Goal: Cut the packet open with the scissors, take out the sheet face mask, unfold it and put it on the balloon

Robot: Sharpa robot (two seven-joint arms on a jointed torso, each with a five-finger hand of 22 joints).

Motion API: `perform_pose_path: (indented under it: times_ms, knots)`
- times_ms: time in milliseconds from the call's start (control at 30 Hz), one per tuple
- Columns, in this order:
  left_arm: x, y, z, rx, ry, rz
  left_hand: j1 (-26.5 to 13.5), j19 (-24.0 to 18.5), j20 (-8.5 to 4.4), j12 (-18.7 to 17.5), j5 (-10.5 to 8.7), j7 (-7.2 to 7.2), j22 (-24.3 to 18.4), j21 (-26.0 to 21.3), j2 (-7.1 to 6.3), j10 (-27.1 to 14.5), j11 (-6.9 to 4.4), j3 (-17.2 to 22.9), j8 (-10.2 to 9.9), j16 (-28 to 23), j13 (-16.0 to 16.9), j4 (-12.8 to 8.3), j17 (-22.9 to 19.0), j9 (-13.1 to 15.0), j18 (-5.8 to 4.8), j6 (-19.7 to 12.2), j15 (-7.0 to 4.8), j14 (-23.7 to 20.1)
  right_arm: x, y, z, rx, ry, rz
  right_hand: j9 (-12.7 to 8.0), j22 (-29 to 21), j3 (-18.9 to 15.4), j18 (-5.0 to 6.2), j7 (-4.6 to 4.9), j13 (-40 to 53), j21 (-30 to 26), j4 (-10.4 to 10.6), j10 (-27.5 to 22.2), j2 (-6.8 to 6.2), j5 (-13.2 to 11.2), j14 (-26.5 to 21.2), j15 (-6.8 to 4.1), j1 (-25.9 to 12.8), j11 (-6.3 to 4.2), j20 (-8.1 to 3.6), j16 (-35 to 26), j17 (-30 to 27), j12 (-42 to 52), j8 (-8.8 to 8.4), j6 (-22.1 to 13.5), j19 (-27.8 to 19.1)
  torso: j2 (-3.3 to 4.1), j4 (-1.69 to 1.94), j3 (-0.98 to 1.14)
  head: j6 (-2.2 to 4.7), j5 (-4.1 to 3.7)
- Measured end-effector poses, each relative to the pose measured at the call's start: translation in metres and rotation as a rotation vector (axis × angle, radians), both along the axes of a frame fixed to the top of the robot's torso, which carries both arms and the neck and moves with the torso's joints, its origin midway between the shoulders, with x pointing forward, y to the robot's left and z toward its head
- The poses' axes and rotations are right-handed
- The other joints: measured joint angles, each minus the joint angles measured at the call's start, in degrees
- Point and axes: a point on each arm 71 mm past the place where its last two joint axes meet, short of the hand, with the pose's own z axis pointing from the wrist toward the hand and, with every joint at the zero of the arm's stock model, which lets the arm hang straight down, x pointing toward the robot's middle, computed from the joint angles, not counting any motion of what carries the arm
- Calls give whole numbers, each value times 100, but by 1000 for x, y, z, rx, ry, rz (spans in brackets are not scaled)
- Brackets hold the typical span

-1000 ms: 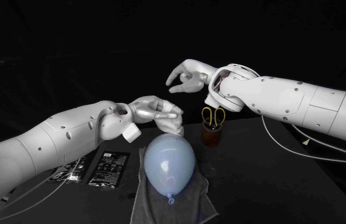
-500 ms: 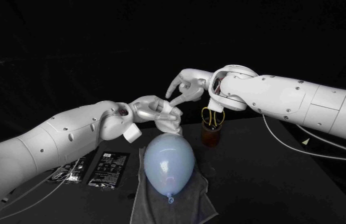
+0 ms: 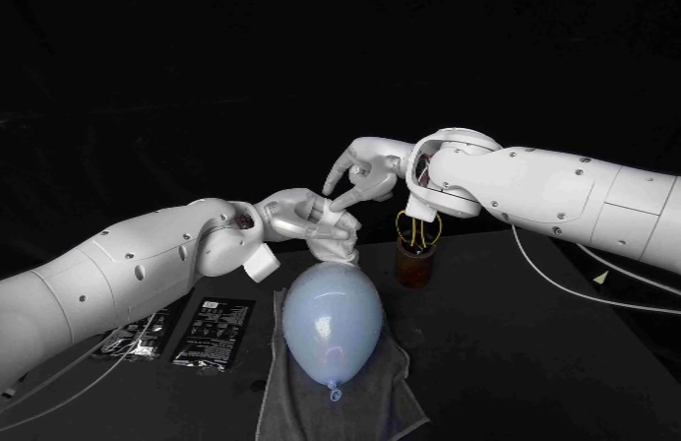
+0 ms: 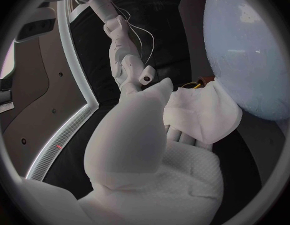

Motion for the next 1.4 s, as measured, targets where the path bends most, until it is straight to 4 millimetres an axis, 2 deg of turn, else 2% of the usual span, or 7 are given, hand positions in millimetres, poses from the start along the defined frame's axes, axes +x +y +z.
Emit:
perform_pose_path:
  times_ms: [400,567,800,1067,1233,1367,1400]
  knots:
    - [-1,-1,0,7,-5,-5,-105,0,0,0,0,-19,0,0,-105,39,-1,238,0,0,-6,-65,-1,-8,-1,19,0,0,0,1,-6,-15,26,-3,26,3,-168,-1,6,5,58,168,14,84,0,0,1,84,14,21,19,4,32,40,263,21,2,0,3,-21,15]
    - [-1,-1,0,8,-6,-6,-105,0,0,0,0,0,0,0,-104,39,-1,264,0,0,-5,-53,-1,-8,-1,40,0,0,0,1,-8,-19,32,0,62,4,-148,-2,-70,5,133,262,9,299,0,0,1,158,9,21,17,3,76,138,493,21,1,-3,6,-33,15]
    - [-1,-2,-1,11,-7,-9,-129,-1,0,0,0,1,0,0,-128,39,-1,287,-1,0,-5,-65,-1,-8,-2,40,0,0,-1,1,-8,-14,33,2,74,5,10,-4,-226,3,245,323,-3,525,-24,0,-130,340,-173,-74,14,-1,127,311,824,115,-2,-4,7,-35,4]
    - [-1,-2,-1,11,-7,-10,-128,-1,0,0,0,2,-1,0,-128,39,-1,300,-2,0,-5,-79,-1,-8,-2,38,0,0,-2,1,-8,0,30,4,74,3,108,-9,-233,0,424,275,-14,666,-41,-9,-264,482,-324,-191,10,-1,223,404,832,232,-2,-4,6,-40,-6]
    - [-1,-1,0,11,-8,-8,-151,-1,0,0,0,2,-1,0,-150,39,0,331,-2,0,-5,-79,-1,-13,-2,37,1,0,-2,1,-8,14,15,1,74,0,180,-43,-233,2,516,249,5,641,-21,-9,-301,509,-346,-239,19,0,314,443,832,280,-2,-4,4,-44,-7]
    - [0,0,0,12,-8,-5,-151,-1,0,0,0,1,-1,0,-150,38,0,331,-2,0,-5,-79,-2,-13,-2,37,1,0,-2,1,-6,30,-4,-4,75,1,271,-44,-249,4,534,178,-5,696,-20,-17,-314,564,-377,-250,19,3,321,776,848,291,-2,-1,3,-41,-8]
    - [0,0,-1,14,-6,-3,-151,-1,0,0,0,2,-1,0,-150,38,0,335,-1,0,-5,-78,-2,-13,-2,38,1,0,-2,1,-5,36,-11,-6,202,1,341,-44,-368,4,547,155,16,825,-5,-7,-343,692,-400,-259,19,4,338,826,979,300,-2,-1,3,-40,-10]
